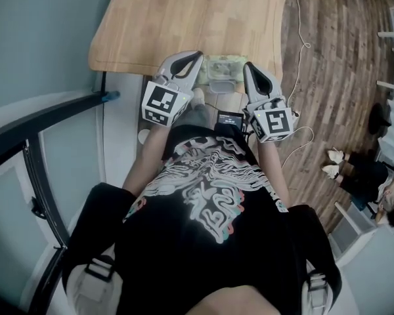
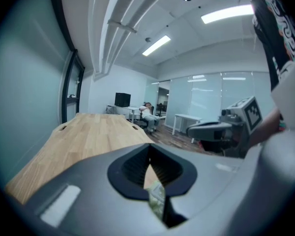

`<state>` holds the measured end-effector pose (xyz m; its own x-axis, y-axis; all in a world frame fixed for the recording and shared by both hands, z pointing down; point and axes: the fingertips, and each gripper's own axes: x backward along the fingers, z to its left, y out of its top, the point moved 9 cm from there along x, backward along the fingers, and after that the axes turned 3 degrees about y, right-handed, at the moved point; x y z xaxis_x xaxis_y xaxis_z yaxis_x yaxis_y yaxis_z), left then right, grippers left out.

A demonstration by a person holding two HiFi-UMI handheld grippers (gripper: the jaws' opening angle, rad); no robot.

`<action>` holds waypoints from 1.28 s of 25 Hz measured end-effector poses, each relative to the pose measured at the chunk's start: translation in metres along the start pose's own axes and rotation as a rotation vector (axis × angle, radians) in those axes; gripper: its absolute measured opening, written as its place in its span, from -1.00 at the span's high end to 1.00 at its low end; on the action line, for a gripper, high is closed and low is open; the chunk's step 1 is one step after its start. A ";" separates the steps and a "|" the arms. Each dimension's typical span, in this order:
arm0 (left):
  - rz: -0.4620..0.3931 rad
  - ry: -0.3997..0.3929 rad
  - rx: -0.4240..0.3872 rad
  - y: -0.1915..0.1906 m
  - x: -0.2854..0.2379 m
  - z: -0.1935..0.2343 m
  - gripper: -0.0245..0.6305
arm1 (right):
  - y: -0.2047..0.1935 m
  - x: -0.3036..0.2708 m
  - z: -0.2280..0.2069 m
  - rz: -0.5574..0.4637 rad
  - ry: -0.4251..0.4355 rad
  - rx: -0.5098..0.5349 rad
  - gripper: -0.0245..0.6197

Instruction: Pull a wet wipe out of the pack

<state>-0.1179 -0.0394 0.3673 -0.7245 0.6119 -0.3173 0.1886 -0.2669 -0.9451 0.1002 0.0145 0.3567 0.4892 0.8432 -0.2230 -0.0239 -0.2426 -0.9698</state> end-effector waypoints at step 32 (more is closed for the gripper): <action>0.154 -0.144 -0.055 -0.040 -0.036 -0.006 0.97 | -0.035 -0.009 -0.002 0.172 0.035 0.034 0.92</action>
<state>-0.0953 -0.0460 0.4155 -0.7708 0.4536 -0.4473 0.3369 -0.3056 -0.8905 0.0983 0.0139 0.3925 0.5052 0.7733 -0.3831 -0.1394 -0.3650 -0.9205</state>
